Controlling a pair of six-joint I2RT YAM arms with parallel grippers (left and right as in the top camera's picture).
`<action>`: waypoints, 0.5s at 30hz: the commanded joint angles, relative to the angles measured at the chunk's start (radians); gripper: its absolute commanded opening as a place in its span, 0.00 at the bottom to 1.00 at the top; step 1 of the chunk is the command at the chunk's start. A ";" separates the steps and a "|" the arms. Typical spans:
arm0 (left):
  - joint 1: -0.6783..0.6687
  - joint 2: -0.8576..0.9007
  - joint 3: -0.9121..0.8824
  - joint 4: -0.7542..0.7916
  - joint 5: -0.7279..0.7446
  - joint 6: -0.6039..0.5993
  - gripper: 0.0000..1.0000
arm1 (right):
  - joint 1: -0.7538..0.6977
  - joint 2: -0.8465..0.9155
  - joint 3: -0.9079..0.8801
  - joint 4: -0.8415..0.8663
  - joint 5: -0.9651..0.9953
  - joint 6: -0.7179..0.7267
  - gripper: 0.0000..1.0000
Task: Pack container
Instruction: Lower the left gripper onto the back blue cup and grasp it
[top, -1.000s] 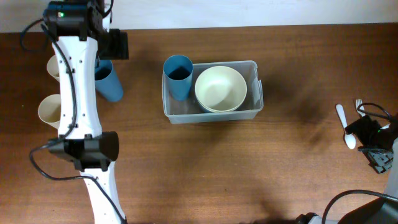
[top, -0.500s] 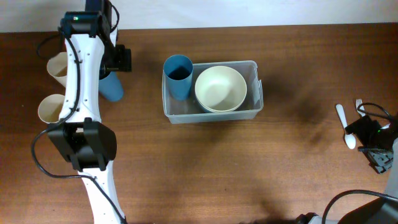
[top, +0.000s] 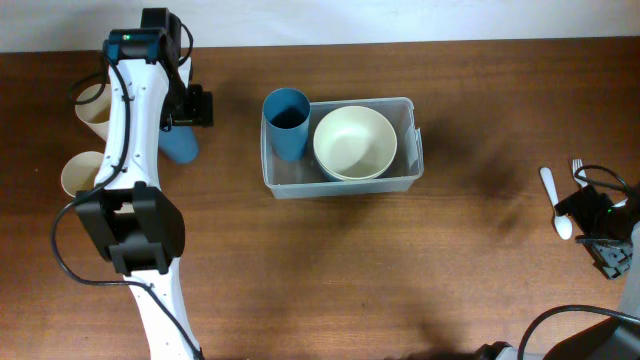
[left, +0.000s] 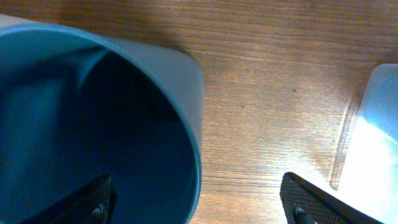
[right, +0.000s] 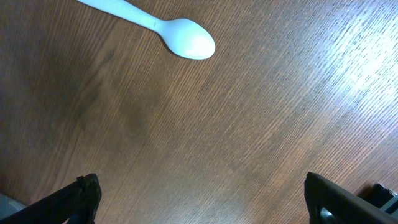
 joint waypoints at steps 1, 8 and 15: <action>0.006 0.013 -0.018 0.012 0.031 0.019 0.85 | -0.002 -0.001 0.000 0.000 -0.002 0.008 0.99; 0.005 0.013 -0.018 0.018 0.035 0.019 0.46 | -0.002 -0.001 0.000 0.000 -0.002 0.008 0.99; 0.005 0.013 -0.018 0.014 0.034 0.019 0.02 | -0.002 -0.001 0.000 0.000 -0.002 0.008 0.99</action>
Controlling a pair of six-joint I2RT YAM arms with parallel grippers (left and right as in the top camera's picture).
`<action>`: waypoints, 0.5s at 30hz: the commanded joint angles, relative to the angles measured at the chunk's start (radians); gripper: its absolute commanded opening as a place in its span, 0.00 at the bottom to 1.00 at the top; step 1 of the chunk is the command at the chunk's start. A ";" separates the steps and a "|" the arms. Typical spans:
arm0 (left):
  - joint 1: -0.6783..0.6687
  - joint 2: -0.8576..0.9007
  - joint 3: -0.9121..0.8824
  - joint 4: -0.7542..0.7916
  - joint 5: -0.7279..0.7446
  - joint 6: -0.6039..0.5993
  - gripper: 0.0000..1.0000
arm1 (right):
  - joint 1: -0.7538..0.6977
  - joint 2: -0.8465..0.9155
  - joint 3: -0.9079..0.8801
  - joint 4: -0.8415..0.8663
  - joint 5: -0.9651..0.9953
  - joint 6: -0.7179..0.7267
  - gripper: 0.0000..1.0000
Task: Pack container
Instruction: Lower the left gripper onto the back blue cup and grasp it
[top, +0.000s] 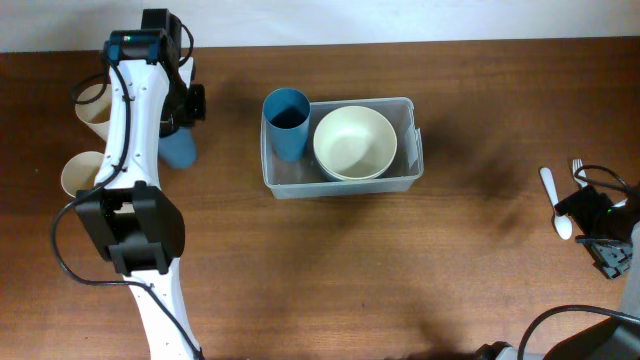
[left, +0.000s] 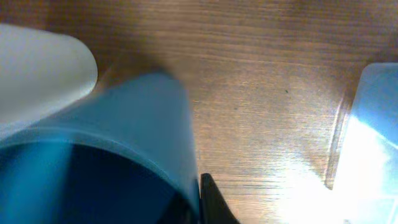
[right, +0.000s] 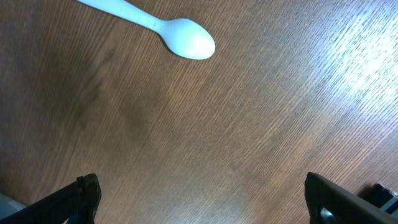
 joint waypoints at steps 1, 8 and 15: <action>0.005 0.012 -0.009 0.000 0.010 0.006 0.02 | -0.002 -0.001 0.000 0.000 -0.002 0.009 0.99; 0.005 0.009 0.056 -0.031 0.011 0.001 0.02 | -0.002 -0.001 0.000 0.000 -0.002 0.009 0.99; -0.027 -0.015 0.343 -0.143 0.054 0.002 0.01 | -0.002 -0.001 0.000 0.000 -0.002 0.009 0.99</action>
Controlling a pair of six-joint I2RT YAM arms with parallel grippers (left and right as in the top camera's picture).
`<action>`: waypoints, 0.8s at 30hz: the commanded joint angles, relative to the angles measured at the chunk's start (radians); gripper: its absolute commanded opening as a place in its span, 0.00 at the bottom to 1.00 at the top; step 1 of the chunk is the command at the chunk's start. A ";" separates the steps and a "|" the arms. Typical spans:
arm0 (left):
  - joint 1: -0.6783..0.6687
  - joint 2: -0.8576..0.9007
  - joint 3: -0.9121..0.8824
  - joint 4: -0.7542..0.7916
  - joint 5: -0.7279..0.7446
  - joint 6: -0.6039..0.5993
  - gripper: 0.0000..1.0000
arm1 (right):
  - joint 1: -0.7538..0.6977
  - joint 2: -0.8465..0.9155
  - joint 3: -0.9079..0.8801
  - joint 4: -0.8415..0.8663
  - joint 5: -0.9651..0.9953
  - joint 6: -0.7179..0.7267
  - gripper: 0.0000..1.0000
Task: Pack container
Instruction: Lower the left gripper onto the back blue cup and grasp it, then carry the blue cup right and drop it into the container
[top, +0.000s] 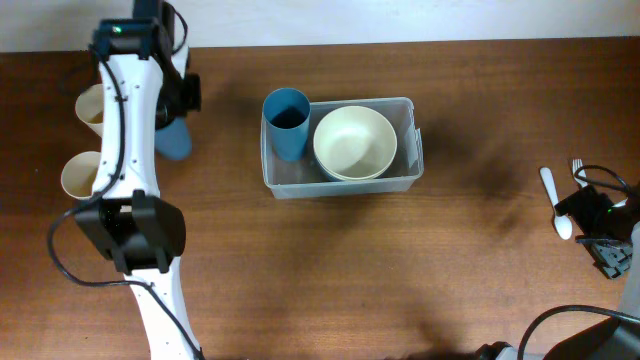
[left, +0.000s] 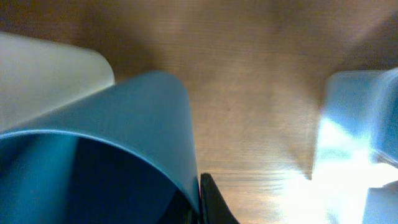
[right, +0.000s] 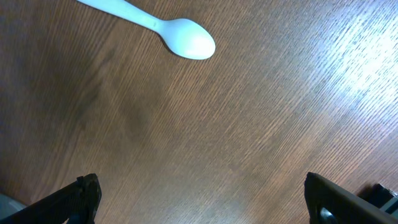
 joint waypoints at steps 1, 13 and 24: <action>-0.030 -0.027 0.189 -0.042 0.054 -0.003 0.02 | -0.002 -0.001 0.000 0.000 -0.002 0.008 0.99; -0.223 -0.127 0.443 -0.124 0.044 -0.006 0.02 | -0.002 -0.001 0.000 0.000 -0.002 0.008 0.99; -0.362 -0.204 0.442 -0.124 0.015 -0.006 0.01 | -0.002 -0.001 0.000 0.000 -0.002 0.008 0.99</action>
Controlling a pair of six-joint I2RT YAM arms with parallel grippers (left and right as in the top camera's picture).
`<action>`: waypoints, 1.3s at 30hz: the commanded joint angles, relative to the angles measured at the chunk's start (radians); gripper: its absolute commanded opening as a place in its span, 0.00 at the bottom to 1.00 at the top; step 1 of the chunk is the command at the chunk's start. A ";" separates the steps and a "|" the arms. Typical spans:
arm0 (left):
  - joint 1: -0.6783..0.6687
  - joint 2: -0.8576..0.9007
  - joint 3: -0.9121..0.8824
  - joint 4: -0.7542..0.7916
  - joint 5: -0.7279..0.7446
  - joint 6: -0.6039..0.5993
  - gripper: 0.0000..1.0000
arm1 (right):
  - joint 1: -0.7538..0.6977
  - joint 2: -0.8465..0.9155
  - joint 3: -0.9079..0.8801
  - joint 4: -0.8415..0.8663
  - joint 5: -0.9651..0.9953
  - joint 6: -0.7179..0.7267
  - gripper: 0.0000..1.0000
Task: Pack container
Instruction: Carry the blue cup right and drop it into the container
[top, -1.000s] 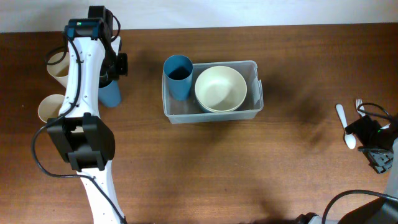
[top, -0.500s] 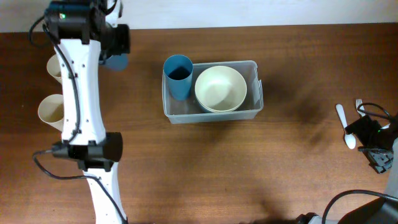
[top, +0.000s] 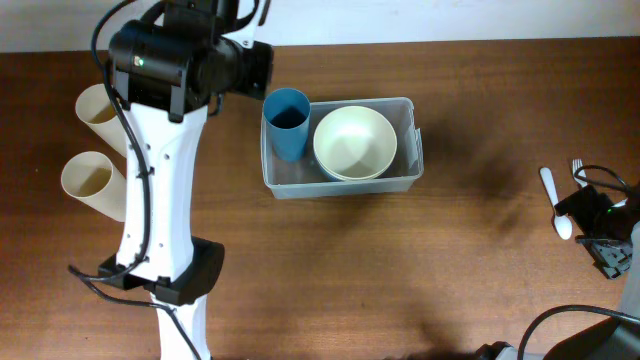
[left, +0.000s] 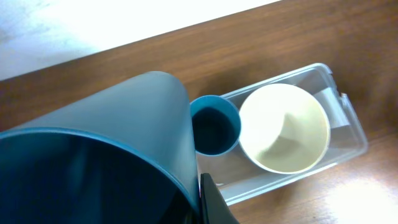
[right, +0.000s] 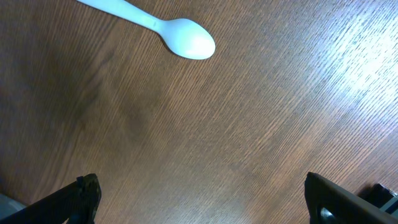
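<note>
A clear plastic container (top: 412, 168) sits mid-table and holds a blue cup (top: 287, 122) at its left end and a cream bowl (top: 354, 142). From the left wrist the container (left: 349, 123), that cup (left: 214, 127) and the bowl (left: 284, 127) lie far below. My left gripper (left: 198, 204) is shut on the rim of a second blue cup (left: 106, 155), held high. In the overhead view the arm hides this cup, just left of the container. My right gripper (right: 202, 205) hangs open over bare wood at the far right, near a white spoon (right: 180, 37).
Two cream cups (top: 95, 105) (top: 80, 175) lie at the far left. The white spoon (top: 553, 200) and a fork (top: 578, 170) rest by the right edge next to the right arm (top: 610, 255). The table's far edge runs just behind the container.
My left gripper, then low beside the cream cups with the blue cup in it, is now high above the table and further right, near the container's left end. The right arm has not moved.
My left gripper first stood open around the rim of a blue cup by the cream cups. Then it was shut on that rim, still low at that spot. Now the cup is off the table, high beside the container. The right gripper stayed open.
</note>
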 joint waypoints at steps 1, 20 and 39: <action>-0.024 -0.052 0.016 0.000 -0.021 -0.007 0.02 | -0.002 -0.001 0.000 0.000 -0.002 0.008 0.99; -0.082 -0.053 -0.145 0.000 0.048 -0.010 0.01 | -0.002 -0.001 0.000 0.000 -0.002 0.008 0.99; -0.082 -0.023 -0.174 0.003 0.050 -0.010 0.02 | -0.002 -0.001 0.000 0.000 -0.002 0.008 0.99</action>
